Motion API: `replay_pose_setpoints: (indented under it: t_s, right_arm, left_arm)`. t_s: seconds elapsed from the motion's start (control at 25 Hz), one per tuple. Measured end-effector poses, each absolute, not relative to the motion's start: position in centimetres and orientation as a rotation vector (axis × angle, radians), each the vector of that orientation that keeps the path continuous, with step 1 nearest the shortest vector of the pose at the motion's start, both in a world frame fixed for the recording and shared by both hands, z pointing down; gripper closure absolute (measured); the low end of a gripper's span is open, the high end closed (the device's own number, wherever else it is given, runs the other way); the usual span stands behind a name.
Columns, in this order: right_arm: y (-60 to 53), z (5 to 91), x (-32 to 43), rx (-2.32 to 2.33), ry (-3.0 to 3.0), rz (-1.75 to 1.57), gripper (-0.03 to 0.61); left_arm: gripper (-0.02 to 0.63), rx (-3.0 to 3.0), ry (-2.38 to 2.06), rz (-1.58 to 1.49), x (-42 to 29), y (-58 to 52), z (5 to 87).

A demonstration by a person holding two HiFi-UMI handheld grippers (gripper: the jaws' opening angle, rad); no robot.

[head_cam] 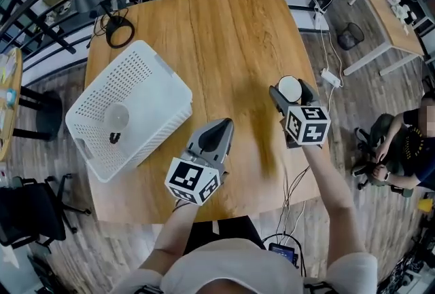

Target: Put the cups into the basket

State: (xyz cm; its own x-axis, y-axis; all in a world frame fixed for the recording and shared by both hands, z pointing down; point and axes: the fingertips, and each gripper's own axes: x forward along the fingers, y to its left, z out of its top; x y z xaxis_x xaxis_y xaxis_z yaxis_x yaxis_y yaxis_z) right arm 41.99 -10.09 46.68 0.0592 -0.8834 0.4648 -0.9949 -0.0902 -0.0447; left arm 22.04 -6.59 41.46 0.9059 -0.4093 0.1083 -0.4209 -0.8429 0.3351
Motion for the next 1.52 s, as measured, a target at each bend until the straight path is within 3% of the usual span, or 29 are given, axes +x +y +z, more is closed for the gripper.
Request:
replay_pose_setpoints:
  t_s: [0.64, 1.52]
  right_arm:
    - [-8.2, 40.2, 29.6, 1.844, -2.131, 0.459, 0.198]
    - [-15.6, 32.7, 11.6, 1.386, -2.452, 0.238, 0.198]
  left_arm:
    - [0.604, 2.776, -0.673, -0.032, 15.8, -4.4, 36.3]
    - [0.604, 2.711, -1.108, -0.127, 1.6, -10.0, 32.1]
